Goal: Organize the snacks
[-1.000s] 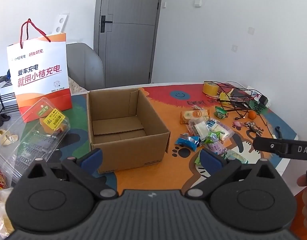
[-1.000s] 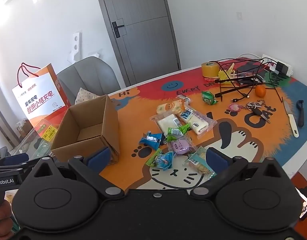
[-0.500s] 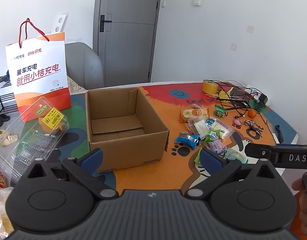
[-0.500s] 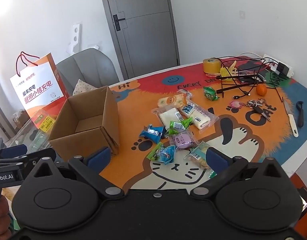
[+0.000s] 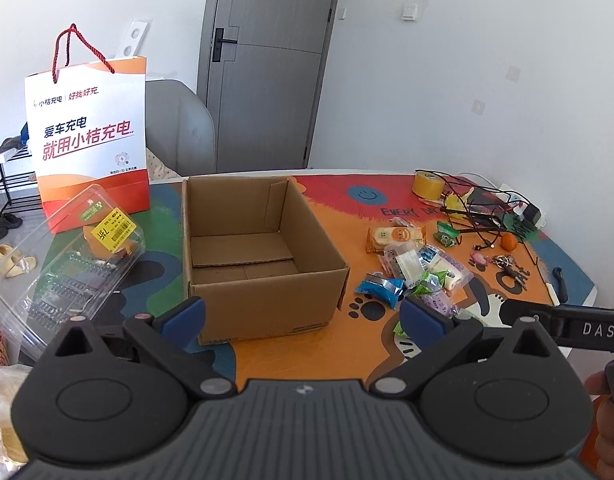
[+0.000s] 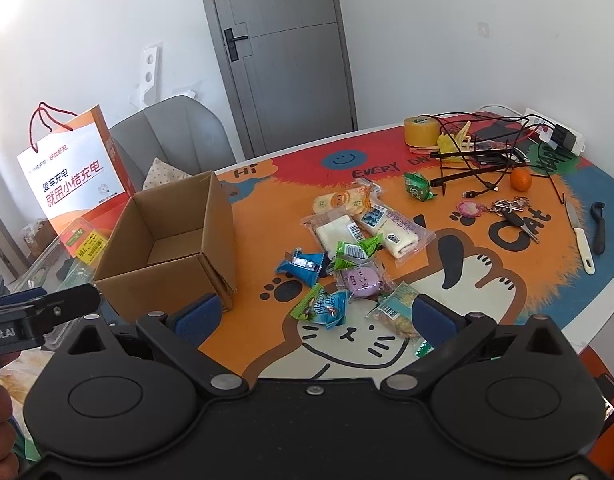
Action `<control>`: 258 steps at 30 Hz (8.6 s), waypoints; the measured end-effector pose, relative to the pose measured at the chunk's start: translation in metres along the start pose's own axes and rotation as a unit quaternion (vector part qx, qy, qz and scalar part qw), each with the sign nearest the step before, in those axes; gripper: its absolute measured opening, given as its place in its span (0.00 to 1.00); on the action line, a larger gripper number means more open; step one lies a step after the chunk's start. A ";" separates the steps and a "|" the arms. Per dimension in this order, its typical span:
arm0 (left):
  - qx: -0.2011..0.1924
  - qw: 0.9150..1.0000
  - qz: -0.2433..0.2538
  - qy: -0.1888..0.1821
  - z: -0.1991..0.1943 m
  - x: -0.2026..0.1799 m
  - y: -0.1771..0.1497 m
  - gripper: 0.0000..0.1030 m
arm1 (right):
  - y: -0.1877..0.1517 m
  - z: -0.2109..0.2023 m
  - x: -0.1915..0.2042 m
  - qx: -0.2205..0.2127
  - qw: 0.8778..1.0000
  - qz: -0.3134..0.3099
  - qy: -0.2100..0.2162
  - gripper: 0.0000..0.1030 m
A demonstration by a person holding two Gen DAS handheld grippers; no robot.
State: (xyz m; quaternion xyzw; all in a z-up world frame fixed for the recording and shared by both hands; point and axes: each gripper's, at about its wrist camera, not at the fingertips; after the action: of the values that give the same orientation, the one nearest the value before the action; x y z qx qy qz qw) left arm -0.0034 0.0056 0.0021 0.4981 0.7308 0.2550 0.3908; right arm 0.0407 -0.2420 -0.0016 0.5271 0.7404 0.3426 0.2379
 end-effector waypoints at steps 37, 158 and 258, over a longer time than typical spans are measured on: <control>-0.004 1.000 0.006 -0.005 -0.007 -0.003 0.001 1.00 | 0.002 -0.008 -0.002 -0.013 1.000 -0.004 -0.008 1.00; -0.015 0.999 0.010 -0.030 0.099 -0.058 -0.015 0.34 | -0.016 0.086 -0.050 -0.038 0.997 -0.003 0.074 0.48; -0.016 0.998 -0.038 -0.050 0.089 -0.058 0.013 0.92 | -0.002 0.068 -0.074 -0.072 0.994 0.074 0.032 0.89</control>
State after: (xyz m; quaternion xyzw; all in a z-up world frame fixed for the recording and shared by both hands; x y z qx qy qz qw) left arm 0.0878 -0.0446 -0.0198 0.4758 0.7248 0.2260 0.4440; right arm 0.1130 -0.2950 -0.0481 0.5506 0.6802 0.4282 0.2255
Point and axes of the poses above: each gripper's, at about its wrist camera, not at the fingertips, and z roughly the way its jaws point, x to its left, y to its top, and after that the axes turned 13 degrees about -z, right-handed
